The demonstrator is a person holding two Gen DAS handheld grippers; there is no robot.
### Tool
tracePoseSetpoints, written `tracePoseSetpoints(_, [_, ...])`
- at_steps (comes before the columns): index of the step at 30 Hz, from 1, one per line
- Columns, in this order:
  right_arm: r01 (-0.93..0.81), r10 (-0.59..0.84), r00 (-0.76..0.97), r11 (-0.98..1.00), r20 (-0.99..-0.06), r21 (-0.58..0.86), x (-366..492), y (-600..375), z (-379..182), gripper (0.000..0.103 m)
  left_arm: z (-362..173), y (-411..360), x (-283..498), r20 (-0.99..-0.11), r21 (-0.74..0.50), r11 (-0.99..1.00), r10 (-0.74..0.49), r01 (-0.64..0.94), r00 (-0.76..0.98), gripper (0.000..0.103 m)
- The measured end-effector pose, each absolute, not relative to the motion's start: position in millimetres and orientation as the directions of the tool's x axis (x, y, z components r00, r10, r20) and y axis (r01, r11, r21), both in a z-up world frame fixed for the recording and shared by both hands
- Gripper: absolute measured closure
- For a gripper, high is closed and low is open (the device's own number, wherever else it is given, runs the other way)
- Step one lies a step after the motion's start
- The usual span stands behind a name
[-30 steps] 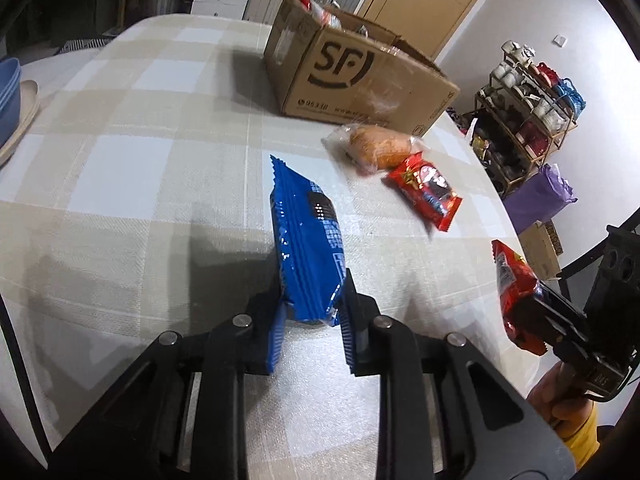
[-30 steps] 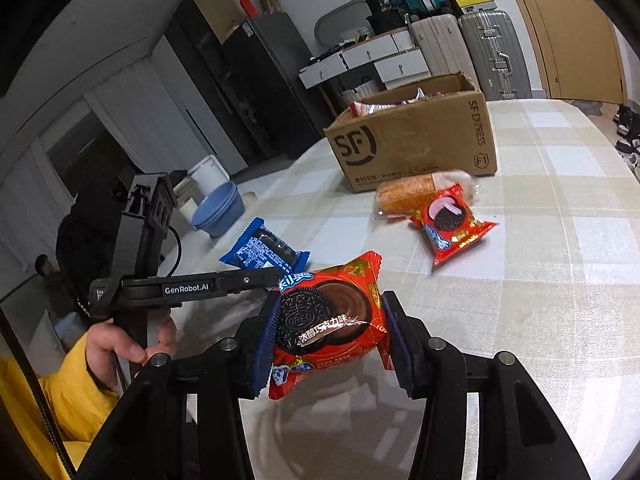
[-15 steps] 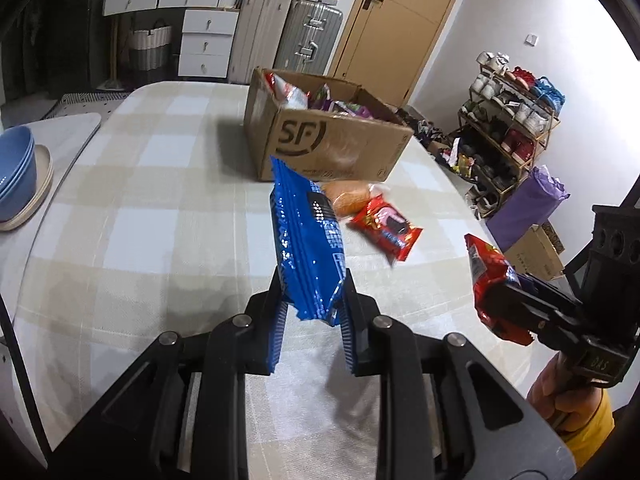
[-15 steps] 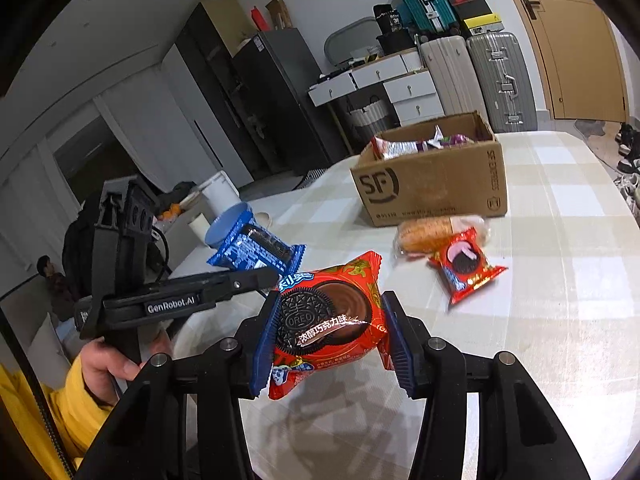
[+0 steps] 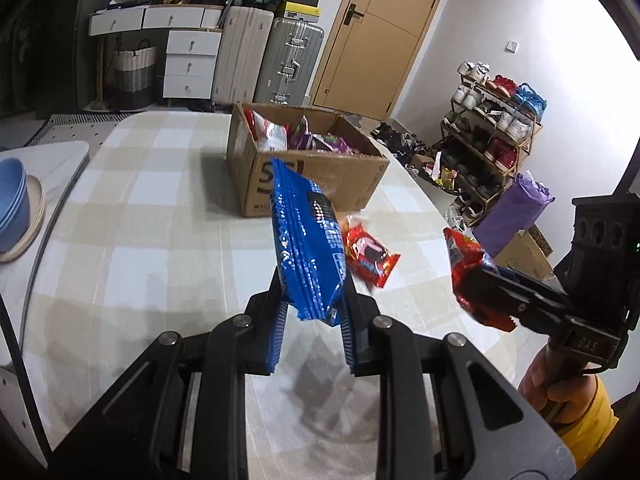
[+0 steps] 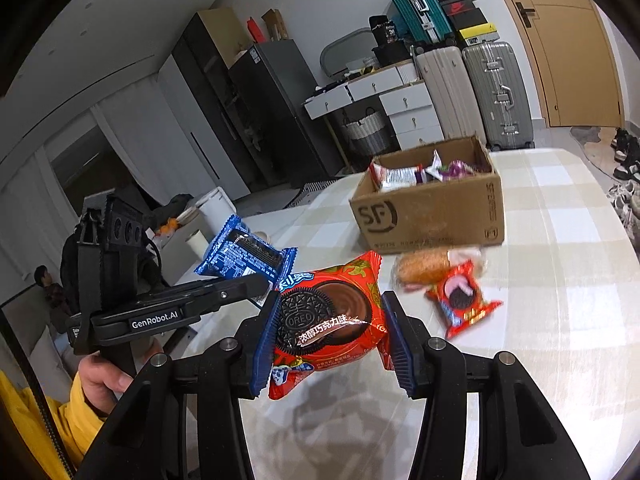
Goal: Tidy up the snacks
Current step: 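Lift and carry both packs over the cardboard box with both grippers, then open both grippers to drop the packs into the box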
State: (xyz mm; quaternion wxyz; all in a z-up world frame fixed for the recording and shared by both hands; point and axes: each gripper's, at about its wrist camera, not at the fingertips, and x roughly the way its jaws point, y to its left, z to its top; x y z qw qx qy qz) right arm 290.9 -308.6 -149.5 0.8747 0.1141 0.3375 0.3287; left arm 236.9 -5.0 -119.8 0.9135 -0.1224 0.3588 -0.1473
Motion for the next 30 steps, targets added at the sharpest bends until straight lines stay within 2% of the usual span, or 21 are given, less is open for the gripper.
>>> tracePoseSetpoints(14, [-0.514, 0.66, 0.596, 0.751, -0.457, 0.414, 381.6, -311.4, -91.8, 0.054, -62.7, 2.1, 329.7, -0.59, -0.284, 0.932, -0.355, 0.225, 0.725, 0.083])
tracePoseSetpoints(23, [-0.486, 0.637, 0.61, 0.77, -0.471, 0.413, 472.3, -306.3, -66.8, 0.054, -34.6, -3.9, 436.0, -0.583, -0.285, 0.927, -0.369, 0.243, 0.724, 0.083])
tracePoseSetpoints(30, [-0.471, 0.61, 0.616, 0.792, -0.499, 0.387, 530.0, -294.3, -64.7, 0.054, -34.9, -28.0, 518.8, -0.626, -0.247, 0.937, -0.349, 0.247, 0.697, 0.083])
